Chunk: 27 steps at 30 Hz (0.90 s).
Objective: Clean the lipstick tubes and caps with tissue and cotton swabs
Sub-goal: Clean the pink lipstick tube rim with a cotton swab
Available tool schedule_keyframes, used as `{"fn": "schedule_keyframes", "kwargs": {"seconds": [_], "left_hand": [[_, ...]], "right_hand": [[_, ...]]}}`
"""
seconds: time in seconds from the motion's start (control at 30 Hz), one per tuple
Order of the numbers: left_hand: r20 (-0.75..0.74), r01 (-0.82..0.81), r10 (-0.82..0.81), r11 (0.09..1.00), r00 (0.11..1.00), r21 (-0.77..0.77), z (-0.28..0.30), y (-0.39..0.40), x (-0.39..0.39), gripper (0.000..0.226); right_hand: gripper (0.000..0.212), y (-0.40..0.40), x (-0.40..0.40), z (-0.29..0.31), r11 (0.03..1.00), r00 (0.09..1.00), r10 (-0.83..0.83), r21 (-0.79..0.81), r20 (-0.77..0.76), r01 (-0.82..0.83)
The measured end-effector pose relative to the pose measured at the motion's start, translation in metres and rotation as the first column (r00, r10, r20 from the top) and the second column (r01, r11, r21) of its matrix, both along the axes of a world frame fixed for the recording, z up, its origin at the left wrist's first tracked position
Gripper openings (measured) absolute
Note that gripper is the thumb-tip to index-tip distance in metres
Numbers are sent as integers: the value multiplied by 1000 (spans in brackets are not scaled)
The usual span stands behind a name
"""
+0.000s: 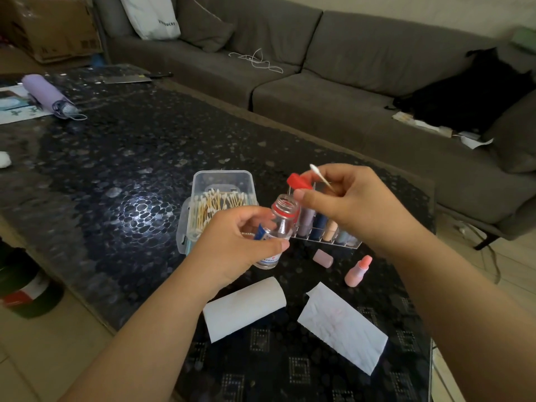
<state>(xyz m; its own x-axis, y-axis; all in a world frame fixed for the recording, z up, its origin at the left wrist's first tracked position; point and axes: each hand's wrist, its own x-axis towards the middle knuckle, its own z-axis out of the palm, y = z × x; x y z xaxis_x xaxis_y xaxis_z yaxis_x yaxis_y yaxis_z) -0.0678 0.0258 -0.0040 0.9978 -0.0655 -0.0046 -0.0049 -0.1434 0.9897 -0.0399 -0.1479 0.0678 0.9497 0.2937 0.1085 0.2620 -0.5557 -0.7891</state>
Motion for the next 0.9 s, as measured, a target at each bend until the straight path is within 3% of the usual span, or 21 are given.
{"fn": "schedule_keyframes", "kwargs": {"seconds": [0.07,0.13,0.23,0.37,0.67,0.83,0.9], "left_hand": [[9,-49,49,999,999,-1,0,2,1,31],[21,-131,131,991,991,-37,2,5,2,29],[4,-226,228,968,974,-107,3,11,3,23],[-3,-291,293,949,956,-123,5,15,3,21],[13,-302,305,946,952,-121,7,17,3,22],[37,-248,252,965,967,-79,5,14,3,22],[48,-217,219,975,975,-37,5,10,2,25]], "right_hand": [[16,-6,2,-2,996,996,-86,0,-16,86],[17,-10,3,-10,983,987,-148,-115,-58,141],[21,-5,-5,-39,926,983,-137,-368,-124,83],[29,13,-5,-83,877,984,-113,-479,-140,33],[36,30,12,-105,905,955,-71,-421,-287,-60],[11,14,-5,-73,942,941,-198,-318,-274,105],[18,2,-17,-58,954,944,-222,-256,-242,159]]}}
